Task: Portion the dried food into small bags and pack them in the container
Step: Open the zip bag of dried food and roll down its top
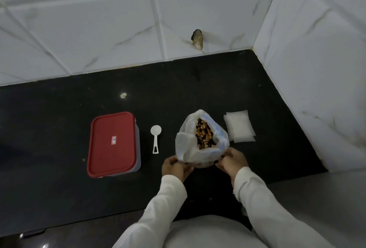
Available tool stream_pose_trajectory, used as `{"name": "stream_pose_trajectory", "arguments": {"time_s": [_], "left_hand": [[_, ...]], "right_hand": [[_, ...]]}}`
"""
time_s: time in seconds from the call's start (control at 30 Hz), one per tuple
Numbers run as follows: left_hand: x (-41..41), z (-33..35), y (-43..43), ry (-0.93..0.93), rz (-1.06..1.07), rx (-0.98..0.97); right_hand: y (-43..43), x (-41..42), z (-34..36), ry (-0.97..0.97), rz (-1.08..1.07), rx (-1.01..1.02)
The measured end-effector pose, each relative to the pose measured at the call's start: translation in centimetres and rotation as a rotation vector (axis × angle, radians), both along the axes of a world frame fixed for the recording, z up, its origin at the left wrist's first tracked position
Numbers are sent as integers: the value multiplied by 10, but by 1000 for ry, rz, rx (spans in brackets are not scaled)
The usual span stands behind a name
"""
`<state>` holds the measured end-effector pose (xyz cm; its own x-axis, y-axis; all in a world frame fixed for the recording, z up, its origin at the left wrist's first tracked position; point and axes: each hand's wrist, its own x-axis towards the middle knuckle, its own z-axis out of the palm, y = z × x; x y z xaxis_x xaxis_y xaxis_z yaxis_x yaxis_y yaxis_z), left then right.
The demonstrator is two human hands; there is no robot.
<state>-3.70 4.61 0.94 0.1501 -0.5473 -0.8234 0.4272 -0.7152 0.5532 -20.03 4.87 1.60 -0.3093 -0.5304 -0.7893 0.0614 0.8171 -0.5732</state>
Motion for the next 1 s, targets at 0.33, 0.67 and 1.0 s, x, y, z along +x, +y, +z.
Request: {"name": "stream_pose_trajectory", "arguments": {"time_s": [0.33, 0.67, 1.0], "left_hand": [[-16, 21, -36, -1075, -989, -301], [-19, 5, -56, -1194, -1151, -356], [-3, -21, -67, 37, -154, -27]], "right_hand": [[-20, 11, 10, 826, 563, -410], [-33, -1, -12, 334, 102, -233], [-59, -12, -20, -94, -199, 66]]}}
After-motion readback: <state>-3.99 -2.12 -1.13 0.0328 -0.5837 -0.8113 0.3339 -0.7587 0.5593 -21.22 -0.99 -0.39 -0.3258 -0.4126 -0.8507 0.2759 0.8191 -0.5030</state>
